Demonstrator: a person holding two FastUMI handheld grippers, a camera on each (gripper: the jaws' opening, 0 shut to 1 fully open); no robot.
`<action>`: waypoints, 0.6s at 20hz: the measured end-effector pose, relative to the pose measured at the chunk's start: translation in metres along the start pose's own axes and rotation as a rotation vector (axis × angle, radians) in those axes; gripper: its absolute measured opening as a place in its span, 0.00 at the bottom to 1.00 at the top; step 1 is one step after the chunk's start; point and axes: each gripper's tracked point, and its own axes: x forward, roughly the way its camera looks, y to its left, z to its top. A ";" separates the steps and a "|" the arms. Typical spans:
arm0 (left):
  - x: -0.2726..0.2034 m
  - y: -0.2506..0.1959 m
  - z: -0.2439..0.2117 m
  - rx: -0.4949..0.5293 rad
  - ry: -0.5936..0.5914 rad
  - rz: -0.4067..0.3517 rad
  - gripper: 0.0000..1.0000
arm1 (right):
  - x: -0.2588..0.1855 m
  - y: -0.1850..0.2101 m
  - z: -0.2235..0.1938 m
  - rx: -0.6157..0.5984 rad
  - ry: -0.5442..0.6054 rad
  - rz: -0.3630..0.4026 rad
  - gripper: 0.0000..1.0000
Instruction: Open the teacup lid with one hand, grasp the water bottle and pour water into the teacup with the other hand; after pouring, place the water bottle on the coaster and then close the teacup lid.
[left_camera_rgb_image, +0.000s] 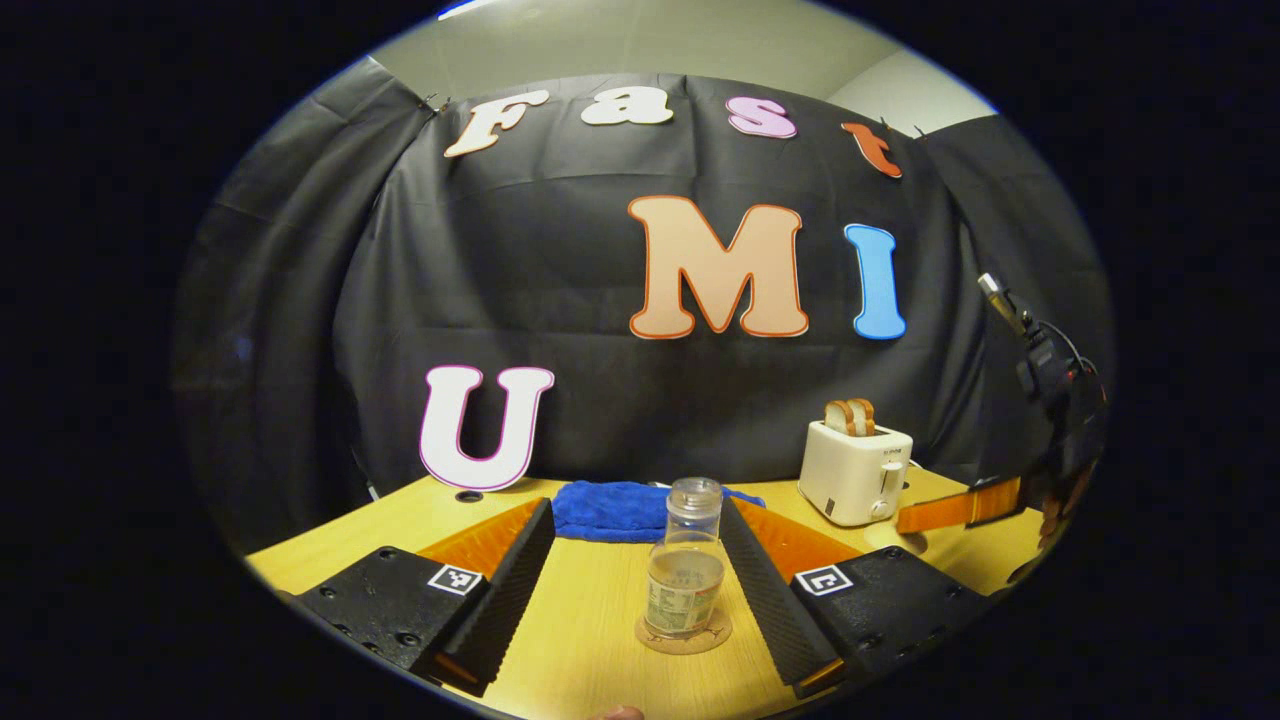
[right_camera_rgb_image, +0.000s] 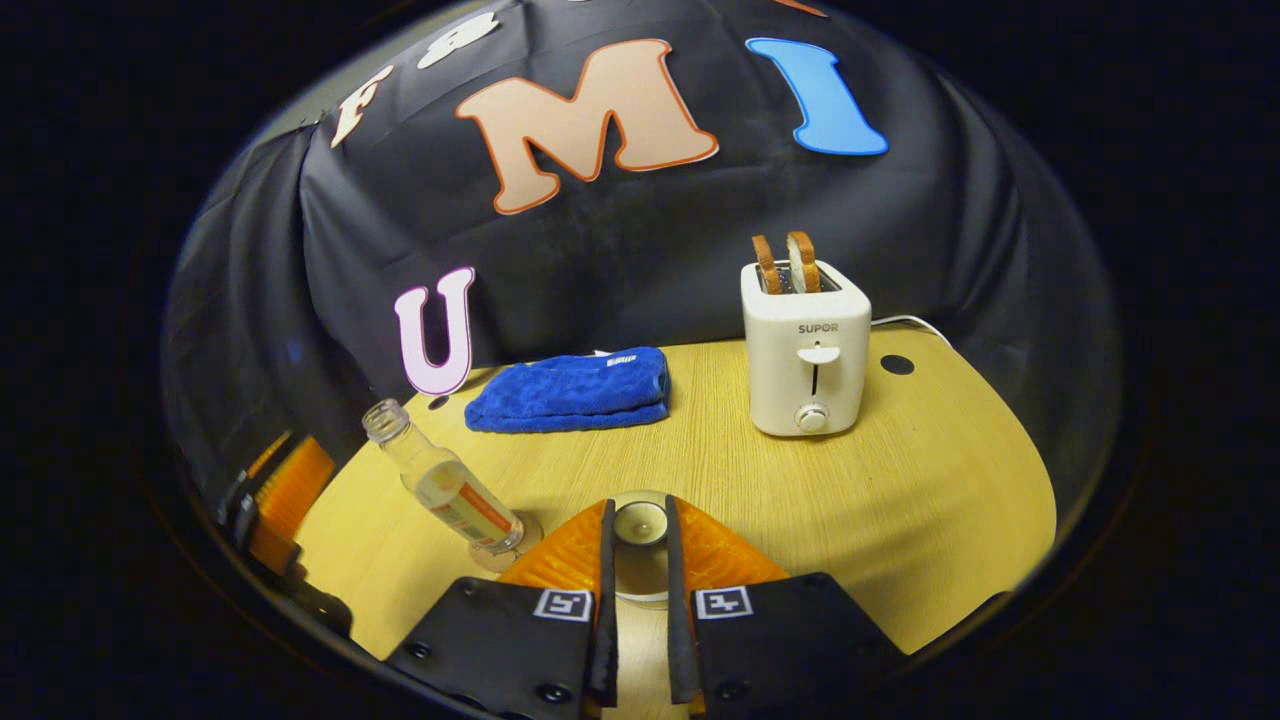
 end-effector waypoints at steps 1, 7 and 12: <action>0.003 -0.004 -0.010 -0.010 0.003 -0.004 0.97 | -0.002 -0.005 0.004 0.009 -0.008 0.000 0.23; 0.021 -0.015 -0.068 -0.007 0.054 -0.004 0.98 | -0.013 -0.032 0.017 0.000 -0.043 -0.009 0.23; 0.035 -0.027 -0.098 0.023 0.098 -0.018 0.98 | -0.020 -0.048 0.020 -0.027 -0.050 -0.022 0.23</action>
